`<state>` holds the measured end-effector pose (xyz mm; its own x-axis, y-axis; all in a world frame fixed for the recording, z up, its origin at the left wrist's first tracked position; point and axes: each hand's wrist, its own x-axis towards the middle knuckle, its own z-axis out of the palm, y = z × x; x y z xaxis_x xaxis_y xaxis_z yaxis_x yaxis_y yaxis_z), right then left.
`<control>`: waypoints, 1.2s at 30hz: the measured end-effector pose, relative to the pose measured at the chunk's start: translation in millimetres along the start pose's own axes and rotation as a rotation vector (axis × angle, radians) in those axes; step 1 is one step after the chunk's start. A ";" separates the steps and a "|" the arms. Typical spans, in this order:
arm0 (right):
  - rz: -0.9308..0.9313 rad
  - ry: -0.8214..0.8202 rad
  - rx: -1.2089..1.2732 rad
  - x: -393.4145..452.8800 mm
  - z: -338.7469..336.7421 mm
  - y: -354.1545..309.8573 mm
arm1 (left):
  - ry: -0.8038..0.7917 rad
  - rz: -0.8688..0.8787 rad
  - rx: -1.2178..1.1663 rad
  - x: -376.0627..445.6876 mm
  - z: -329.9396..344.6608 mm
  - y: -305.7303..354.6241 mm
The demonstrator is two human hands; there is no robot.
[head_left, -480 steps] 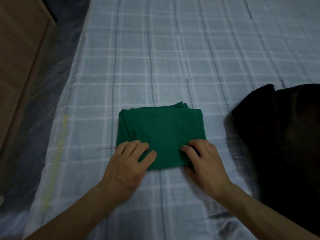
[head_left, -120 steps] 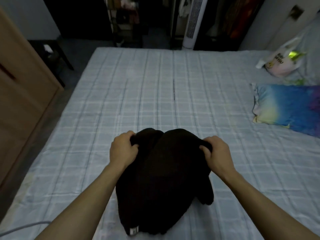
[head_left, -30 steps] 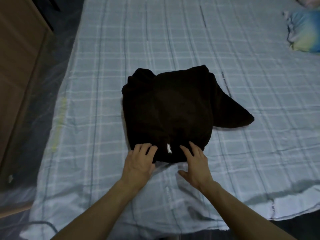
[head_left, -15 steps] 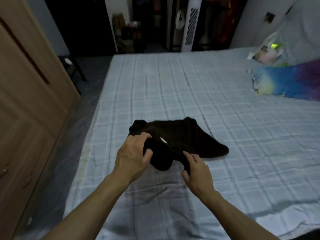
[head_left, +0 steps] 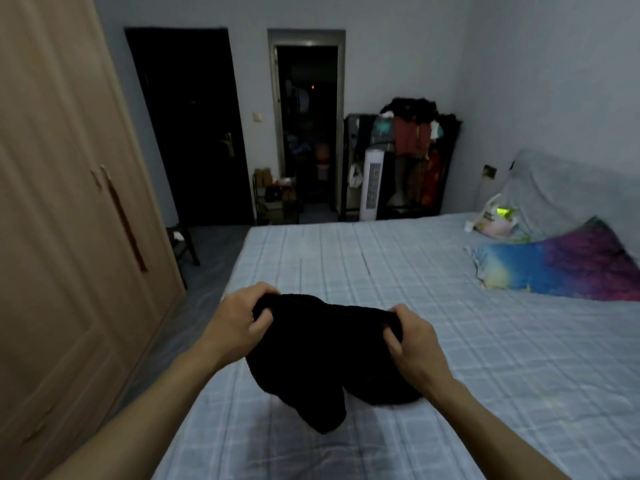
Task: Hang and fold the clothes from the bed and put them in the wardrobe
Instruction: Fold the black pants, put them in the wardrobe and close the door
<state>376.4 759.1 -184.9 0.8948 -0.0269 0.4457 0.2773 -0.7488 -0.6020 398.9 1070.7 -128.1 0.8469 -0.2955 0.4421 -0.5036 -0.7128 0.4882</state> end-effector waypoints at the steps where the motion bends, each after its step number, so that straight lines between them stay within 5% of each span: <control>1: -0.019 0.002 -0.001 1.4 -11.6 -14.1 | -0.006 0.015 -0.005 0.2 -16.3 4.3; 8: -0.139 0.120 0.051 8.3 -55.2 -114.2 | 0.015 0.026 -0.051 -14.7 -102.8 17.3; 14: -0.105 0.204 0.109 -15.1 -43.7 -160.5 | 0.117 -0.022 -0.061 -57.9 -90.3 5.9; 21: -0.008 0.214 0.073 -54.7 -40.9 -165.8 | 0.249 -0.055 -0.192 -129.2 -27.0 13.8; 27: 0.037 0.231 0.056 -79.1 -53.7 -157.4 | 0.214 -0.053 -0.255 -165.3 16.9 32.2; 36: 0.094 0.247 0.017 -108.8 -81.3 -116.3 | 0.009 -0.044 -0.065 -153.8 -8.3 21.9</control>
<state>218.4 795.3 -109.5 0.8046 -0.2582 0.5347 0.2050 -0.7243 -0.6583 256.2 1105.8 -179.1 0.8671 -0.2591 0.4255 -0.4761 -0.6820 0.5551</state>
